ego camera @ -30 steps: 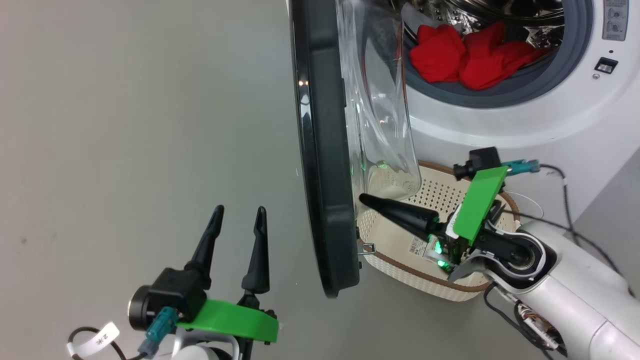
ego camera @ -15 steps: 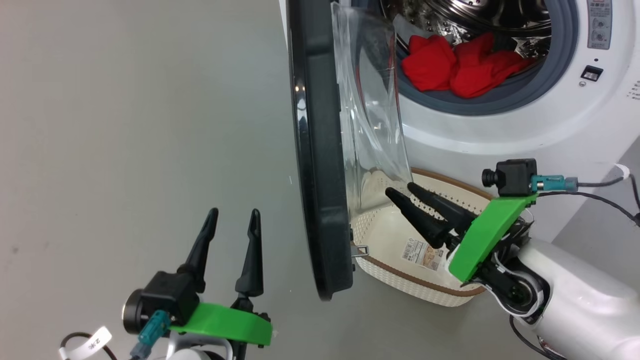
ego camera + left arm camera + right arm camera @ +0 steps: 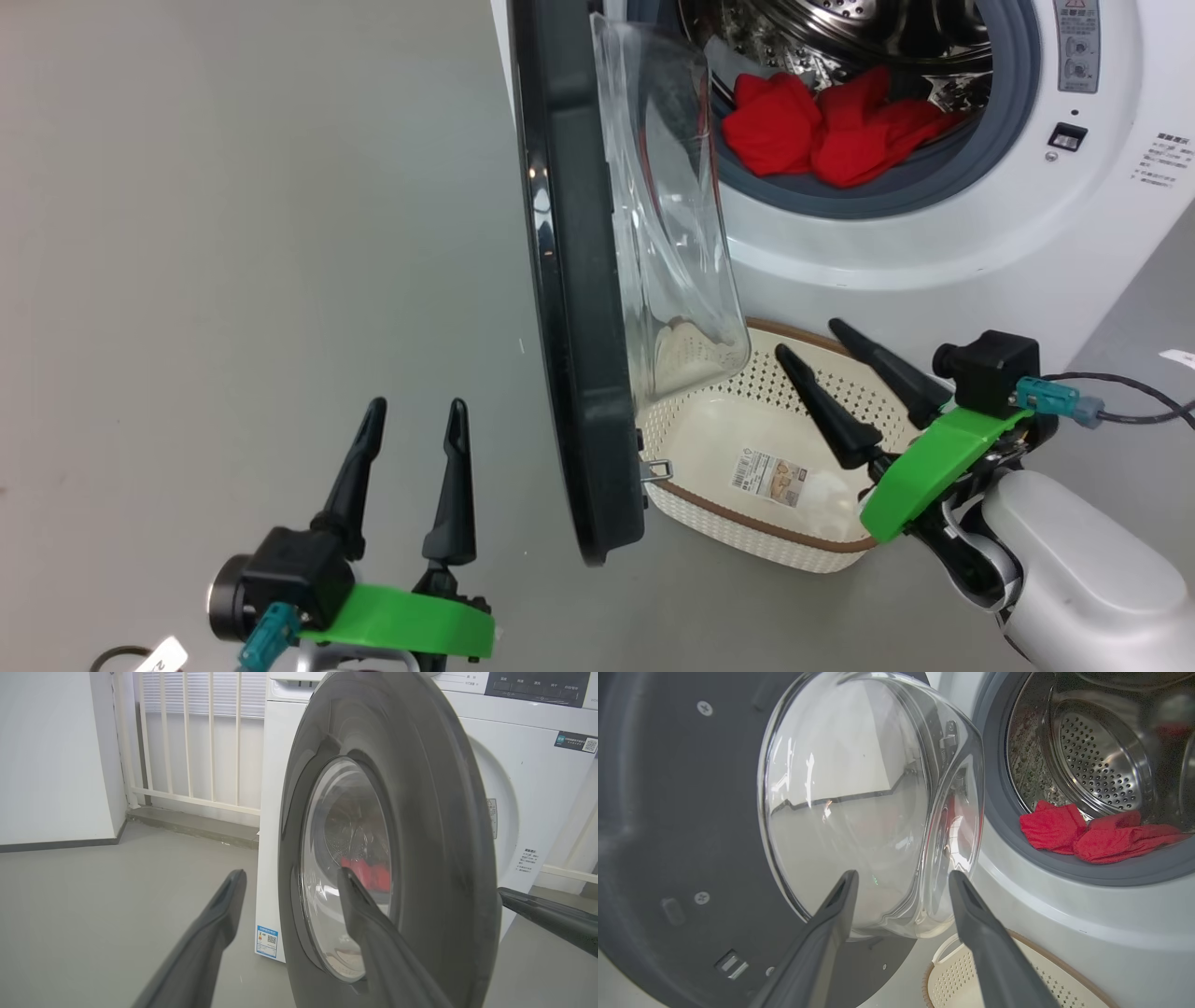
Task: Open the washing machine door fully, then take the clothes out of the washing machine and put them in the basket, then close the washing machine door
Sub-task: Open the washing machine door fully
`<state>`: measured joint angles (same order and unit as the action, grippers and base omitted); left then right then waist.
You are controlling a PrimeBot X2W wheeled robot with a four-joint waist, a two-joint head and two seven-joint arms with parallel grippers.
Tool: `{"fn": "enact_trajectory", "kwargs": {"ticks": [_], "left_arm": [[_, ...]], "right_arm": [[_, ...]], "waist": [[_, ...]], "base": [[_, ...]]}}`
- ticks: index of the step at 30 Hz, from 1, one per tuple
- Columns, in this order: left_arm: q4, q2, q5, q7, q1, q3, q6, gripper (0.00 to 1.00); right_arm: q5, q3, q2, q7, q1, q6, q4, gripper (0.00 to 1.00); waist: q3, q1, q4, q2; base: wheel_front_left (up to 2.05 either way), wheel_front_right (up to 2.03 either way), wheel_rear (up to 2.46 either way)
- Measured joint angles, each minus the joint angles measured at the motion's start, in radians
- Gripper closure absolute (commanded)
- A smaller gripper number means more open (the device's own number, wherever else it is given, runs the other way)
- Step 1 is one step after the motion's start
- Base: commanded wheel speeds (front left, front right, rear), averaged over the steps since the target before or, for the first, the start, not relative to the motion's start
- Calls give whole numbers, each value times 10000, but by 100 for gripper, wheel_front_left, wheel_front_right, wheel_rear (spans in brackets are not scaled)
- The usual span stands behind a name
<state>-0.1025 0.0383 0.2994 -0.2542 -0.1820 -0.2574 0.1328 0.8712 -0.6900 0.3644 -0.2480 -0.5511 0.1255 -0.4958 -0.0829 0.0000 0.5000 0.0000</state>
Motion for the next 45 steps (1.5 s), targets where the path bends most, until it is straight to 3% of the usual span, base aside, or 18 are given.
{"fn": "enact_trajectory", "kwargs": {"ticks": [3,4,10,19,25,45], "left_arm": [[63,12,0,0,35,0,2,0],[63,12,0,0,35,0,2,0],[151,13,-90,0,93,-19,0,0],[280,19,-215,2,213,-2,4,0],[360,19,-217,2,442,119,33,0],[359,27,-165,0,570,136,169,0]], "right_arm": [[-1674,1534,-456,-17,663,2,343,0],[-1674,1534,-456,-17,663,2,343,0],[-4587,3914,-1659,-69,2544,2,1542,0],[-6575,5536,-2859,-73,4373,4,3093,0],[-6884,6015,-3099,-73,5225,4,3622,0],[-6567,5735,-3127,-73,5698,4,4002,0]], "waist": [[9,1,-67,0],[9,1,-67,0],[26,0,-116,0],[101,0,-179,0],[151,0,-297,0],[97,0,-491,0]], "base": [[0,0,0],[0,0,0],[0,0,0],[0,0,0],[0,0,0],[0,0,0]]}}
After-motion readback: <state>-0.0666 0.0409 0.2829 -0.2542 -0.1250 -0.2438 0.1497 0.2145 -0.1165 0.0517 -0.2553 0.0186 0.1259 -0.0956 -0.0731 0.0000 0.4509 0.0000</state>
